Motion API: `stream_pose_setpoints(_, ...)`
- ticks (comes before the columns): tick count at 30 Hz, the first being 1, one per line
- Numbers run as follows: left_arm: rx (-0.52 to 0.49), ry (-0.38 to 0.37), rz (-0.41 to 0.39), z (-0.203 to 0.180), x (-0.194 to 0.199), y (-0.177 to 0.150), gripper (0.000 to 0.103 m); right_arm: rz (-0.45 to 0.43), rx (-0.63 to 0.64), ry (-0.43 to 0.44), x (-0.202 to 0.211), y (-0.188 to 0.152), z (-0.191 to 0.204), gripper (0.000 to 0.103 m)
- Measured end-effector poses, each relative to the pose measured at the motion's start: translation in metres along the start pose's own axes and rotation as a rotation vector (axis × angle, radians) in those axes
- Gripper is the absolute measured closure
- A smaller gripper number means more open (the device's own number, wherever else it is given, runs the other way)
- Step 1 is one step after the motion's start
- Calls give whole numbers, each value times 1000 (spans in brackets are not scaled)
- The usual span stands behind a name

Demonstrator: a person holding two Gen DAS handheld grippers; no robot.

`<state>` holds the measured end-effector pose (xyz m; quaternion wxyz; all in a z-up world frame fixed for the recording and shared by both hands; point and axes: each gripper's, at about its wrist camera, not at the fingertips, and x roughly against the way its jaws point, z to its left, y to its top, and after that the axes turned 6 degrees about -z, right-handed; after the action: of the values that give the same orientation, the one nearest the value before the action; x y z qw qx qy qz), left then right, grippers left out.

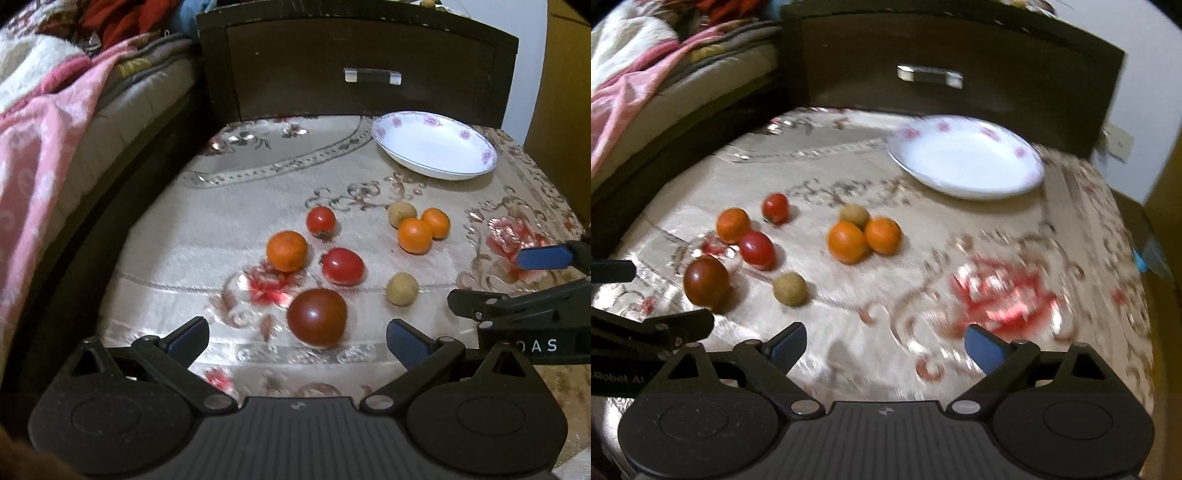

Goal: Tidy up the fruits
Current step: 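Grasp the dark-red tomato with the left gripper while the right grasps the brown fruit, then carry the dark-red tomato and brown fruit in both grippers toward the white bowl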

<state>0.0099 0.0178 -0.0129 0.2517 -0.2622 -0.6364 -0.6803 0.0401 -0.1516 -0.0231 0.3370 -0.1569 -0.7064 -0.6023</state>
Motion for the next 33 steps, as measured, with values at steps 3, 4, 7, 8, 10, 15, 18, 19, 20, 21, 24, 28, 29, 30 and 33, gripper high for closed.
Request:
stream_pose_setpoints(3,-14,23,24,5,-2,1,0,4,28,73,-8,7,2,27)
stream_pose_setpoints(4,-17,26,33,6,-3,0,0,9,37,98,-10,9,3,30)
stream_pose_setpoints(7,-19,24,38,7,-3,0,0,23,74,172,-19,12,9,39)
stream_pose_setpoints(8,-24,29,36,7,-4,0,0,25,81,193,-22,13,12,42)
stream_pose_setpoints(10,-28,32,41,7,-6,-1,0,31,92,229,-28,16,16,52)
stream_pose_setpoints(15,-10,35,62,10,-14,-2,0,63,99,300,-41,20,21,64)
stream_pose_setpoints(18,-9,29,64,9,-18,-1,2,54,123,307,-44,21,26,67)
stream_pose_setpoints(19,-11,23,66,8,-19,-1,3,54,131,307,-45,22,27,72)
stream_pose_setpoints(20,-14,20,68,7,-20,-1,6,51,134,308,-45,22,27,76)
stream_pose_setpoints(21,-18,17,71,7,-21,-1,7,53,138,313,-46,23,27,83)
stream_pose_setpoints(24,-28,7,86,4,-26,-1,17,51,175,301,-43,21,30,83)
stream_pose_setpoints(28,-33,-24,91,0,-33,1,27,57,179,290,-41,19,27,83)
stream_pose_setpoints(29,-36,-24,97,0,-36,1,29,59,171,285,-40,19,25,83)
stream_pose_setpoints(30,-36,-24,105,-1,-39,1,32,62,161,283,-40,18,22,83)
stream_pose_setpoints(33,-15,-37,107,0,-44,3,35,66,130,286,-38,17,15,83)
